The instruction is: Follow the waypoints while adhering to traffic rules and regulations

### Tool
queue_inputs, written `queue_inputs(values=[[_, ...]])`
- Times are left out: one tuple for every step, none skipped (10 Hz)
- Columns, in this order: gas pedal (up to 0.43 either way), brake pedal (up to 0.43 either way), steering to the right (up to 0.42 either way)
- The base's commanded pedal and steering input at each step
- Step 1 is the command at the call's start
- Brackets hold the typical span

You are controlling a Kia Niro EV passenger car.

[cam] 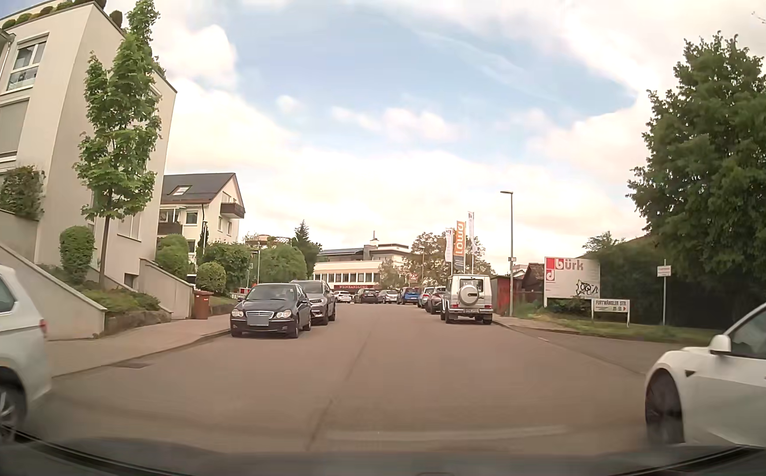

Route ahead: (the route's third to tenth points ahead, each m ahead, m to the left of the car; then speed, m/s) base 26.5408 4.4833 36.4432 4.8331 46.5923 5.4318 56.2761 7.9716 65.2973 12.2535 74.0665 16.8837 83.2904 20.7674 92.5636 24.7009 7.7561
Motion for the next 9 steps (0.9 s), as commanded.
queue_inputs(values=[[0.110,0.000,-0.005],[0.110,0.000,-0.005],[0.110,0.000,-0.005],[0.110,0.000,-0.005],[0.110,0.000,-0.005],[0.118,0.000,-0.003],[0.118,0.000,0.001],[0.118,0.000,0.000],[0.110,0.000,-0.004]])
